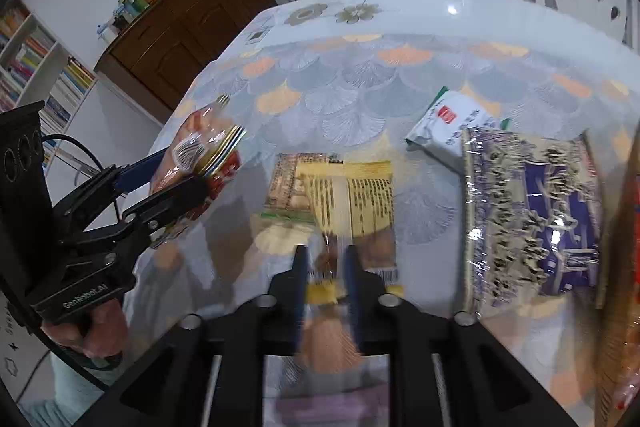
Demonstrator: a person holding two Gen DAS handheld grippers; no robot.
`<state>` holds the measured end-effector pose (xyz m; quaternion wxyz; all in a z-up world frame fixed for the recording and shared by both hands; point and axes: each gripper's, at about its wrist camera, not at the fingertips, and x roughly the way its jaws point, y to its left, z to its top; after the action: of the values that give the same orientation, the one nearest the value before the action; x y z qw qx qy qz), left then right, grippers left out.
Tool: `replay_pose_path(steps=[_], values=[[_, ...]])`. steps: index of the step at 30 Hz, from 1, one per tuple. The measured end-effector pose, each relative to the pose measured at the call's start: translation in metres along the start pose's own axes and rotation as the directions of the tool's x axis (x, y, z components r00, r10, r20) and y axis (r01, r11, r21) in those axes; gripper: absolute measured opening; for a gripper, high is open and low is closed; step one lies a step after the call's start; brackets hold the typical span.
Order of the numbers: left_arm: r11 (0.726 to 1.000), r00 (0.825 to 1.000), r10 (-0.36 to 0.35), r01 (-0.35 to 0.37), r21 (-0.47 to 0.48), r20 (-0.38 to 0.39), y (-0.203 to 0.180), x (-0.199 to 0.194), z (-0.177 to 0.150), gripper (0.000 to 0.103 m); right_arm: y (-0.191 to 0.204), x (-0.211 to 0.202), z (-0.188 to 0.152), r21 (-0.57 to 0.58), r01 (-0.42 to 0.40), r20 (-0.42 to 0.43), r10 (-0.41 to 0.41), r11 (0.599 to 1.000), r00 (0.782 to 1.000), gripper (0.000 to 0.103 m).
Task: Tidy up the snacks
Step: 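Grasp the sausage pack with the left tool while the right tool grasps the yellow-labelled nut bag, then carry both packs over the amber bowl and open both tools to release them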
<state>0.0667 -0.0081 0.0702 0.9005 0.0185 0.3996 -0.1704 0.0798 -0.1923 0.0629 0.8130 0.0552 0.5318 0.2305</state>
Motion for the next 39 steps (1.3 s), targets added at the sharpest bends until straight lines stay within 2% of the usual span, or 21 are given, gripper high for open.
replay_pose_path(steps=[1, 2, 5, 9, 10, 11, 12, 15, 18, 24, 31, 35, 39], values=[[1.000, 1.000, 0.002, -0.002, 0.004, -0.002, -0.002, -0.001, -0.001, 0.059, -0.001, -0.002, -0.001, 0.003, 0.020, 0.006, -0.020, 1.000, 1.000, 0.059], [1.000, 1.000, 0.005, -0.005, 0.012, -0.006, -0.003, -0.002, -0.003, 0.059, -0.002, -0.004, -0.001, 0.011, 0.033, 0.025, -0.034, 0.999, 0.999, 0.074], [1.000, 1.000, 0.011, -0.011, 0.029, -0.008, -0.007, -0.002, -0.004, 0.059, -0.003, -0.003, 0.002, 0.014, 0.031, 0.053, -0.032, 0.999, 0.998, 0.074], [1.000, 1.000, 0.002, -0.001, 0.029, -0.010, -0.010, 0.000, -0.003, 0.059, -0.007, 0.020, 0.012, 0.026, 0.035, 0.018, -0.036, 0.999, 0.999, 0.074], [1.000, 1.000, 0.003, -0.002, 0.031, -0.011, -0.010, 0.001, -0.003, 0.059, -0.009, 0.026, 0.013, 0.027, 0.038, 0.005, -0.038, 0.999, 0.999, 0.070], [0.999, 1.000, 0.004, -0.004, 0.033, -0.013, -0.010, 0.002, -0.003, 0.059, -0.010, 0.032, 0.013, 0.026, 0.038, -0.008, -0.037, 0.999, 0.999, 0.056], [0.999, 1.000, 0.005, -0.005, 0.032, -0.015, -0.010, 0.003, -0.003, 0.059, -0.011, 0.040, 0.013, 0.032, 0.035, -0.031, -0.034, 0.999, 0.999, 0.048], [1.000, 1.000, 0.007, -0.007, 0.026, -0.024, -0.009, 0.007, -0.003, 0.059, -0.013, 0.040, 0.009, 0.042, 0.039, -0.016, -0.038, 0.998, 0.999, 0.042], [1.000, 1.000, 0.007, -0.006, 0.025, -0.026, -0.012, 0.005, -0.004, 0.059, -0.011, 0.030, 0.001, 0.056, 0.043, -0.001, -0.043, 0.997, 0.999, 0.041], [0.997, 1.000, -0.012, 0.011, 0.074, 0.013, -0.038, -0.012, 0.004, 0.059, -0.010, -0.019, -0.018, 0.081, 0.025, 0.089, -0.033, 0.996, 0.996, 0.041], [0.985, 0.995, -0.073, 0.063, 0.162, 0.062, -0.092, -0.029, 0.026, 0.059, -0.020, -0.094, -0.039, 0.116, 0.068, 0.189, -0.089, 0.991, 0.978, 0.041], [0.967, 0.988, -0.128, 0.105, 0.233, 0.087, -0.137, -0.032, 0.049, 0.059, -0.039, -0.150, -0.049, 0.163, 0.124, 0.277, -0.166, 0.979, 0.946, 0.041], [0.943, 0.978, -0.185, 0.147, 0.298, 0.101, -0.179, -0.032, 0.068, 0.059, -0.069, -0.205, -0.056, 0.255, 0.197, 0.340, -0.279, 0.947, 0.898, 0.041]])
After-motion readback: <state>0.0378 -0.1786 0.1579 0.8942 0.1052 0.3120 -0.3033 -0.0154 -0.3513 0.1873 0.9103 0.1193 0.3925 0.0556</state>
